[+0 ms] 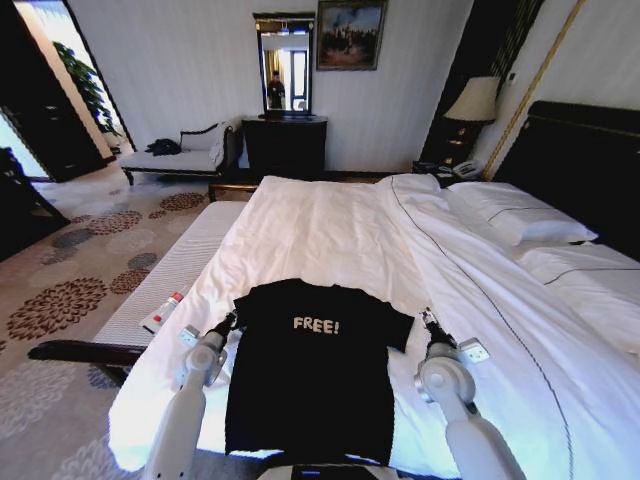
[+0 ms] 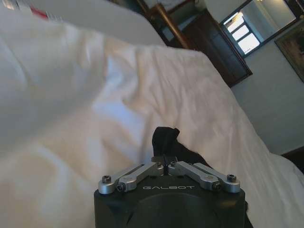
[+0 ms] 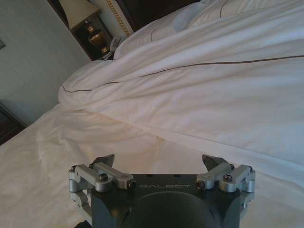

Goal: Fold the clothes on the bed.

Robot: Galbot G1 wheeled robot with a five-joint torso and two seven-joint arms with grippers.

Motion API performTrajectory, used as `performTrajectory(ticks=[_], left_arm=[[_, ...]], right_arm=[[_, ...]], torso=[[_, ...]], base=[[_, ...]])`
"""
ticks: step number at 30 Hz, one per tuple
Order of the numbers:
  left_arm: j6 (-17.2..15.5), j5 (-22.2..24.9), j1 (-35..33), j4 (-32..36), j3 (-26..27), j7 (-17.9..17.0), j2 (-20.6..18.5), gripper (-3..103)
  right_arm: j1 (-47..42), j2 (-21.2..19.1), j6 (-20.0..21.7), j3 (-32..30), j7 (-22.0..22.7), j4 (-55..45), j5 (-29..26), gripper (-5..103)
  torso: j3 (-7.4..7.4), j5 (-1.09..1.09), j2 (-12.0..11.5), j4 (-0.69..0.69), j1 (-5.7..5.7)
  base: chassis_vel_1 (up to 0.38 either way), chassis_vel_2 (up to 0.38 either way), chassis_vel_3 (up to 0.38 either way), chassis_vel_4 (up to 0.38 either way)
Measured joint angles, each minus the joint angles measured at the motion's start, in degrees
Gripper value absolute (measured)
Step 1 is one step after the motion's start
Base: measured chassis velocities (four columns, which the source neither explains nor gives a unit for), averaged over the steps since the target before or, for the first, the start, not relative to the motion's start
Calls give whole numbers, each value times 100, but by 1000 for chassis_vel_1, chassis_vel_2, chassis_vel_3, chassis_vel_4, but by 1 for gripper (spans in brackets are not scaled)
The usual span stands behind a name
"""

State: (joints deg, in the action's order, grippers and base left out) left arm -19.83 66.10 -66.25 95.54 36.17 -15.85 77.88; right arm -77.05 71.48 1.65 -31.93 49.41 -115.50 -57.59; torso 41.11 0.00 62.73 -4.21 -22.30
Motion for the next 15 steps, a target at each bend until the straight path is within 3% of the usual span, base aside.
performTrajectory(ticks=[7, 14, 15], left_arm=[[31, -116, -146, 100, 201, -6, -188, 0], [85, -323, -112, 33, 176, -55, -126, -1], [96, -382, -57, -9, 157, -79, -121, 10]], right_arm=[[-5, 23, -4, 10, -1, -29, -3, 100], [-6, 59, -2, 49, 0, -47, 23, 100], [-14, 64, 0, 59, 2, -59, 40, 100]], torso=[[0, 0, 0, 0, 0], [0, 0, 0, 1, 0], [0, 1, 0, 0, 0]], base=[[0, 0, 0, 0], [0, 0, 0, 0], [0, 0, 0, 0]])
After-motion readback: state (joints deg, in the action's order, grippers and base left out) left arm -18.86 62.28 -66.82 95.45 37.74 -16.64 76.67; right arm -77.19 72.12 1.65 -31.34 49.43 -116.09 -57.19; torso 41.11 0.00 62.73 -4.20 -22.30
